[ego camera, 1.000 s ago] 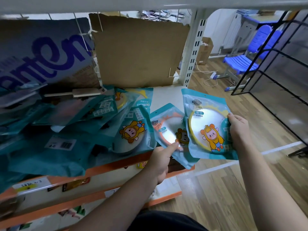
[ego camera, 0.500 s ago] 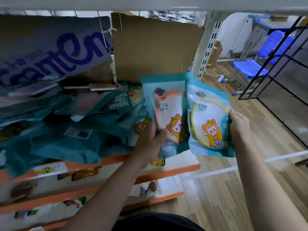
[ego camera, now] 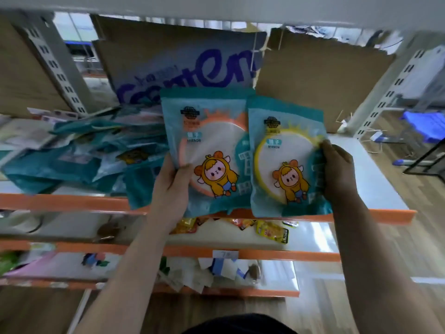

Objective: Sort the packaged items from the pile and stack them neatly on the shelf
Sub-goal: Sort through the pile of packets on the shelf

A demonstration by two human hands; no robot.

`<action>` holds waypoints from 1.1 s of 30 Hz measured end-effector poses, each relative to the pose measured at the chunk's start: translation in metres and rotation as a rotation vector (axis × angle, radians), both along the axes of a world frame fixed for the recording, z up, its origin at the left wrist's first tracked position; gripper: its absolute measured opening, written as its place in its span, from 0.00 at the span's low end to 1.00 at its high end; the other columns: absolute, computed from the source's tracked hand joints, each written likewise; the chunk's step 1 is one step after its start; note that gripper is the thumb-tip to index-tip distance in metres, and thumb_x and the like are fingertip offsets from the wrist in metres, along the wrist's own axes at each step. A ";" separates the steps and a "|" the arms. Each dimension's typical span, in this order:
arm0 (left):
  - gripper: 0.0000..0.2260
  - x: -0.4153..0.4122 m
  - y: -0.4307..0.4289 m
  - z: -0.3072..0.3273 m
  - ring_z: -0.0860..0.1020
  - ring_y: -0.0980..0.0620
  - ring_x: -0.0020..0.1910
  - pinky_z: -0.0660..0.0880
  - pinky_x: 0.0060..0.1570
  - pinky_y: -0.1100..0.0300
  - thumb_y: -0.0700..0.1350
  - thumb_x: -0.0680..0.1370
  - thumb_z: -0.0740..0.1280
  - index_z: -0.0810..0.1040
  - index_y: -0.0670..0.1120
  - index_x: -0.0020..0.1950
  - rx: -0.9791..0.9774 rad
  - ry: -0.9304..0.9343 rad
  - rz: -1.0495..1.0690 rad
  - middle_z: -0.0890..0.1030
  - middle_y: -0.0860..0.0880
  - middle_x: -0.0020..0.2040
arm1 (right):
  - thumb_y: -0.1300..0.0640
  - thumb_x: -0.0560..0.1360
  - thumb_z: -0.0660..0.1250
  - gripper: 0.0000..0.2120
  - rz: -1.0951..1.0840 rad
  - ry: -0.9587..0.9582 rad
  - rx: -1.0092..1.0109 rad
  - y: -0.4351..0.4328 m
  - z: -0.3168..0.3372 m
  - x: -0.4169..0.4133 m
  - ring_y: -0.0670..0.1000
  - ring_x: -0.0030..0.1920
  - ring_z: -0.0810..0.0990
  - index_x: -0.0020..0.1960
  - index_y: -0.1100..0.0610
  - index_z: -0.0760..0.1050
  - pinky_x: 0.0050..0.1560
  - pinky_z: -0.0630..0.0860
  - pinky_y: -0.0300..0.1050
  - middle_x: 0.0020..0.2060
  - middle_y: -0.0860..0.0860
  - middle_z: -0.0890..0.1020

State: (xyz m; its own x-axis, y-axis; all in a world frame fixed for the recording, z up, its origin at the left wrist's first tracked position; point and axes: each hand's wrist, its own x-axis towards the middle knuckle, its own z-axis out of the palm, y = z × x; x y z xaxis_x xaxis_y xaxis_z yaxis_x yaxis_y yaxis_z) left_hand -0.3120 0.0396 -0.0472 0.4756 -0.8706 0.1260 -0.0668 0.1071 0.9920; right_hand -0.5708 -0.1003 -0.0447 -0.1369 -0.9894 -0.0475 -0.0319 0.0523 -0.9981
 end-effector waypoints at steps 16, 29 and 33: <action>0.08 0.288 0.189 0.010 0.82 0.46 0.56 0.76 0.60 0.40 0.47 0.83 0.60 0.77 0.57 0.58 -0.025 0.144 0.203 0.84 0.49 0.56 | 0.60 0.77 0.67 0.04 0.202 -0.423 -0.013 0.128 -0.010 0.320 0.43 0.25 0.74 0.45 0.58 0.72 0.26 0.70 0.35 0.33 0.50 0.75; 0.07 0.503 0.231 -0.013 0.83 0.47 0.50 0.82 0.47 0.51 0.44 0.83 0.61 0.77 0.51 0.56 -0.024 0.144 0.394 0.85 0.50 0.50 | 0.58 0.80 0.64 0.02 0.444 -0.142 -0.220 0.148 0.003 0.553 0.45 0.39 0.81 0.49 0.53 0.74 0.41 0.79 0.44 0.42 0.49 0.81; 0.07 0.580 0.226 -0.009 0.84 0.46 0.48 0.82 0.42 0.51 0.44 0.83 0.61 0.78 0.50 0.56 -0.020 0.166 0.430 0.85 0.49 0.49 | 0.61 0.81 0.62 0.03 0.446 -0.153 -0.222 0.144 0.009 0.631 0.39 0.33 0.79 0.50 0.58 0.74 0.35 0.76 0.36 0.39 0.48 0.79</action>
